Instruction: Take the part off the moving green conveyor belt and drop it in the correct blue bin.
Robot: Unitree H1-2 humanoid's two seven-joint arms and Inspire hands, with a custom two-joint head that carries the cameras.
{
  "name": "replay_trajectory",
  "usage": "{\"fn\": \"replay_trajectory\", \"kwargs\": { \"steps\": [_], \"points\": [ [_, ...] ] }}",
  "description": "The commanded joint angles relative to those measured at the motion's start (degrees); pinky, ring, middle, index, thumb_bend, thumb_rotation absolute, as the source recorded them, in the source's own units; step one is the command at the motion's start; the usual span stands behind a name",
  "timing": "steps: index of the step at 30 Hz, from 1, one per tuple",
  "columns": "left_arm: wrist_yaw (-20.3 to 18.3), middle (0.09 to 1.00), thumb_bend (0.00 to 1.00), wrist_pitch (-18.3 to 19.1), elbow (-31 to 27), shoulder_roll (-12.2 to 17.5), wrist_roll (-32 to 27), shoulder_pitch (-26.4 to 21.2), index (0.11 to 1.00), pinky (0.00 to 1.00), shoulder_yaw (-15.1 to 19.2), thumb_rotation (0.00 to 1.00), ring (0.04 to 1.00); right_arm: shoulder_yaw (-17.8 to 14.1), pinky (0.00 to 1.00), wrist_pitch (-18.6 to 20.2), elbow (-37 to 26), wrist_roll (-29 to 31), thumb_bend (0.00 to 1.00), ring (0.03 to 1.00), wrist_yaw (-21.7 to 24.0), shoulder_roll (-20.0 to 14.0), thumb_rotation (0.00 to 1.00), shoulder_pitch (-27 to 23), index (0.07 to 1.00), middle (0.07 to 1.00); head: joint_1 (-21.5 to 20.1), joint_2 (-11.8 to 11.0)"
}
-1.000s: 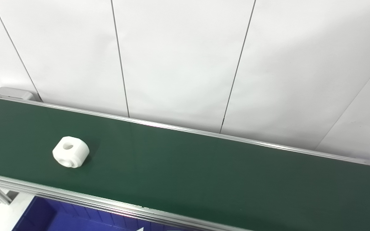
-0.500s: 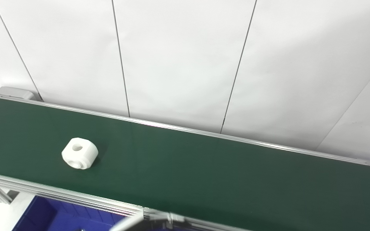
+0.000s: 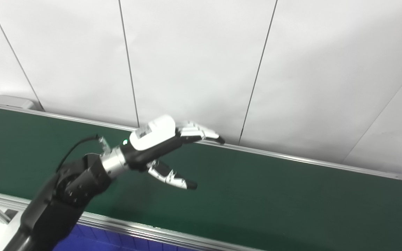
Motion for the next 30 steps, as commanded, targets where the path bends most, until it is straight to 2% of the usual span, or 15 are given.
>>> {"fn": "replay_trajectory", "kwargs": {
  "steps": [1, 3, 6, 9, 13, 17, 22, 25, 30],
  "points": [
    [1.63, 0.850, 0.69, 0.58, 1.64, 1.80, 1.96, -4.12, 0.854, 0.83, 1.50, 0.28, 0.829, -0.12, 0.74, -2.52, -1.22, 0.38, 0.24, 0.851, -0.08, -0.10, 0.42, 0.31, 0.879, 0.904, -0.02, 0.01],
    [2.39, 0.842, 0.72, 1.22, 3.48, 1.71, 4.43, -5.68, 0.851, 0.80, 1.71, 0.31, 0.811, -0.26, 0.74, -2.46, -1.44, 0.38, 0.24, 0.850, -0.04, -0.19, 0.44, 0.43, 0.879, 0.903, -0.15, 0.09],
    [4.58, 0.838, 0.73, 1.00, 6.94, 1.05, 8.00, -7.26, 0.855, 0.76, 1.63, 0.35, 0.797, -0.42, 0.74, -2.85, -1.46, 0.92, 0.24, 0.848, 0.04, -0.56, 0.40, 0.48, 0.878, 0.902, -0.11, 0.34],
    [6.40, 0.848, 0.73, 1.33, 11.59, 0.31, 9.90, -8.68, 0.867, 0.77, 0.83, 0.40, 0.815, -0.64, 0.73, -2.84, -1.49, 1.19, 0.25, 0.843, 0.15, -0.67, 0.41, 0.55, 0.877, 0.900, -0.02, 0.35],
    [5.74, 0.861, 0.76, 3.03, 19.92, -1.02, 8.83, -11.38, 0.877, 0.80, -0.60, 0.42, 0.848, -0.84, 0.73, -2.94, -1.69, 1.39, 0.25, 0.837, 0.34, -0.78, 0.43, 0.75, 0.873, 0.895, -0.18, 0.56],
    [7.83, 0.870, 0.78, 2.00, 27.09, -1.87, 9.22, -12.89, 0.883, 0.79, -1.66, 0.43, 0.852, -1.17, 0.72, -2.79, -2.12, 1.25, 0.25, 0.835, 0.45, -0.98, 0.42, 1.06, 0.871, 0.892, -0.49, 0.65],
    [8.44, 0.877, 0.79, 1.52, 27.44, -1.92, 8.52, -12.59, 0.892, 0.82, -1.79, 0.44, 0.855, -1.42, 0.72, -2.95, -2.49, 1.38, 0.26, 0.832, 0.58, -1.33, 0.43, 1.48, 0.871, 0.891, -0.10, 0.78],
    [8.06, 0.880, 0.80, 2.02, 26.04, -1.79, 7.47, -12.15, 0.892, 0.82, -1.65, 0.45, 0.861, -1.38, 0.72, -3.40, -1.98, 1.66, 0.26, 0.831, 0.45, -1.31, 0.41, 1.28, 0.870, 0.890, 0.11, 0.96],
    [7.61, 0.882, 0.80, 2.76, 23.07, -0.96, 6.05, -11.57, 0.894, 0.83, -1.80, 0.46, 0.870, -1.60, 0.72, -2.94, -2.35, 1.54, 0.26, 0.834, 1.11, -1.07, 0.43, 1.44, 0.872, 0.893, 0.50, 1.04]
  ]
}}
